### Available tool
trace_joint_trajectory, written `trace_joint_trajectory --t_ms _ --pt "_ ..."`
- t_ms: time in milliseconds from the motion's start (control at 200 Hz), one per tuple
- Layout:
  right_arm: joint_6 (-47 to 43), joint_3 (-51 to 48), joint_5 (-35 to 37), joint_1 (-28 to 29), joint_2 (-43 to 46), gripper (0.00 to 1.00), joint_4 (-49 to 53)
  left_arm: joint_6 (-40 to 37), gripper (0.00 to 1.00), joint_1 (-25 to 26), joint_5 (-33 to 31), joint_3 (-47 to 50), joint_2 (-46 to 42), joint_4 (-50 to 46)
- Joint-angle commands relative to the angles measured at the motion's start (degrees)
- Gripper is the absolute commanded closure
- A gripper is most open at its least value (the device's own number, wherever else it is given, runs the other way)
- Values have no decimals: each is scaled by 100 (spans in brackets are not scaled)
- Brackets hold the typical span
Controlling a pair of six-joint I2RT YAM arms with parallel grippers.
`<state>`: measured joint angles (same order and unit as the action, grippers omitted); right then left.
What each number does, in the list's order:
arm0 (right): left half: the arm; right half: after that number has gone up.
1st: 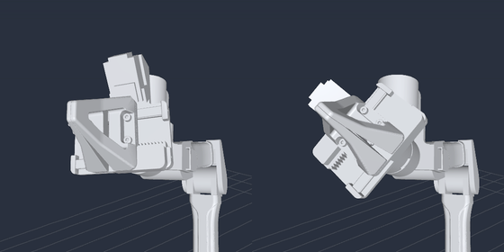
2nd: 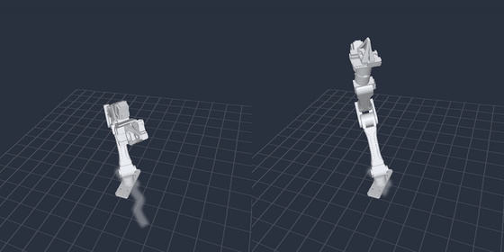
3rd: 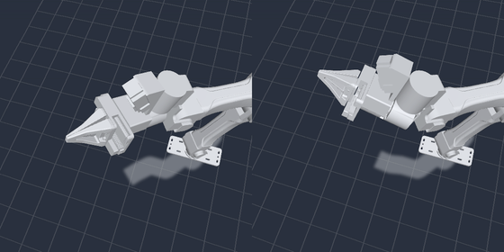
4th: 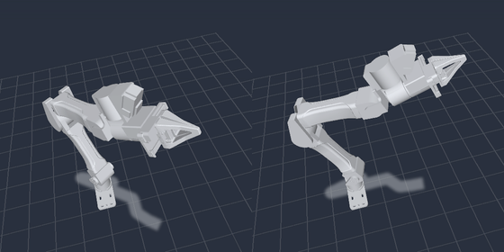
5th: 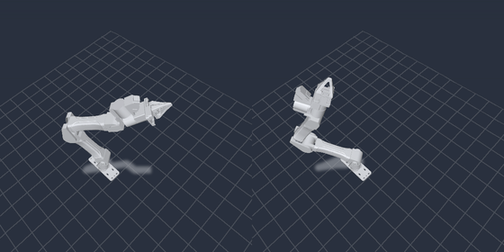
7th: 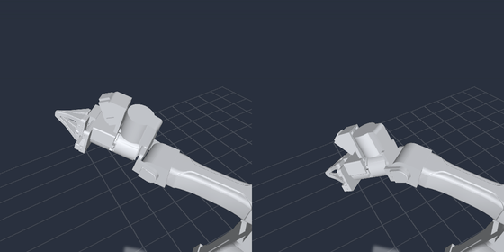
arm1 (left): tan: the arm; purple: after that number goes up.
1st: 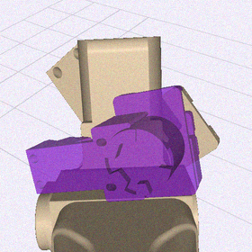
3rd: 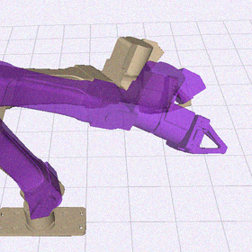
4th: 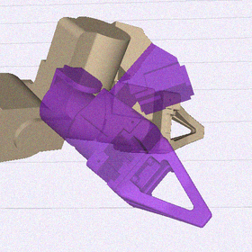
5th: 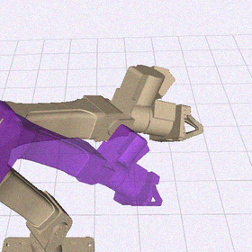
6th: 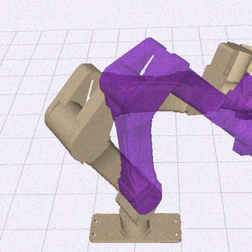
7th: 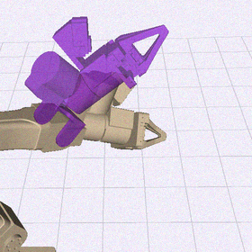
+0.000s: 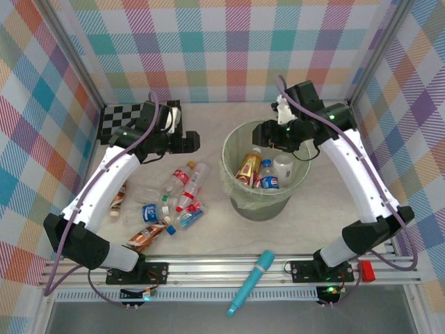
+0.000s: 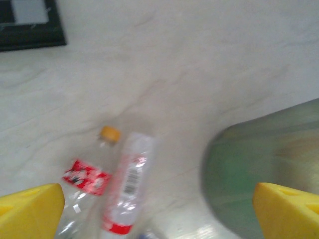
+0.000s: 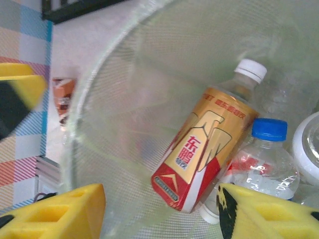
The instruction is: Put the plastic bottles in the bin
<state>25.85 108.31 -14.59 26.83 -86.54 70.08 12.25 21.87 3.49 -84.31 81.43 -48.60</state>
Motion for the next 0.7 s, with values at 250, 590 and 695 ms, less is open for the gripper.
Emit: trace_joint_trajectory --t_ms 250,590,695 --pt "-73 148 -845 -317 630 35 -751 -554 6 -289 -540 1026 973 33" --pt "-27 -216 -765 -511 805 34 -712 -654 14 -337 -553 1418 1489 369" --pt "-1 -231 -771 -516 805 33 -707 -682 14 -383 -573 1388 1709 460"
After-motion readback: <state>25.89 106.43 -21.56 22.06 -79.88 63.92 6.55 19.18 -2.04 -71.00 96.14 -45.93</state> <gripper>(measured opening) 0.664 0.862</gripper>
